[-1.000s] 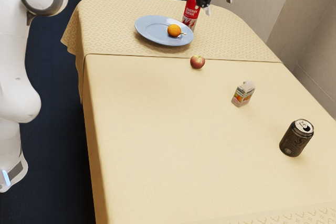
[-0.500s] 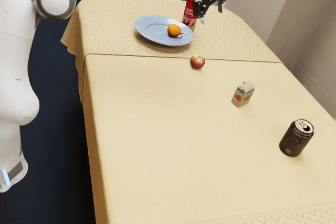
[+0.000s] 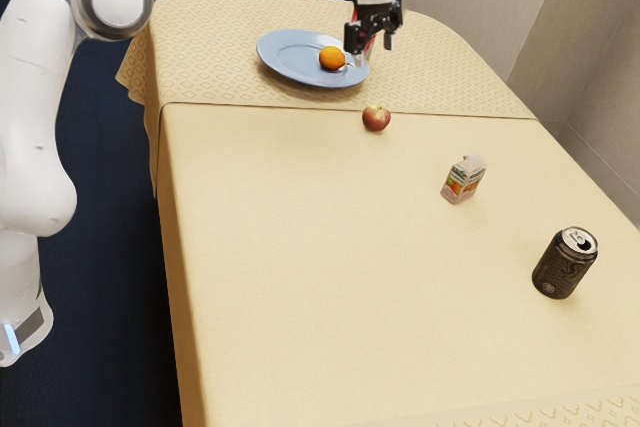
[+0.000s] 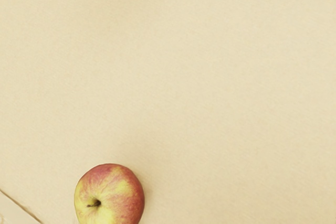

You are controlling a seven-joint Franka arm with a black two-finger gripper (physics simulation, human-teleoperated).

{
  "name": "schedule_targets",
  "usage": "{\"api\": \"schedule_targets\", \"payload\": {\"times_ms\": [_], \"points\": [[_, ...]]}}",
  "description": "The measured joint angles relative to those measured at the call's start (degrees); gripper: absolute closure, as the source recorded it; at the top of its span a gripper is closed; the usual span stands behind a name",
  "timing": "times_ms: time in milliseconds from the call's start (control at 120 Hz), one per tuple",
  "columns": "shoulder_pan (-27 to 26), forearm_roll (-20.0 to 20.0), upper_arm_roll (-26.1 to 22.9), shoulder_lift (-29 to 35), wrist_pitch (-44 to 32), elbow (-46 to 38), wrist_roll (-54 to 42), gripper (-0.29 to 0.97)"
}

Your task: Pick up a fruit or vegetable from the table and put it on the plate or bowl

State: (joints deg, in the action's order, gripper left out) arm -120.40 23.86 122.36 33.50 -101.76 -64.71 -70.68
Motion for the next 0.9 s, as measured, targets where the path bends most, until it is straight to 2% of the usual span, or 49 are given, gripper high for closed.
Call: {"api": "schedule_targets", "payload": {"times_ms": [900], "points": [[-0.32,0.16,0.94,4.66,1.29,-0.61,0.18,0.0]]}}
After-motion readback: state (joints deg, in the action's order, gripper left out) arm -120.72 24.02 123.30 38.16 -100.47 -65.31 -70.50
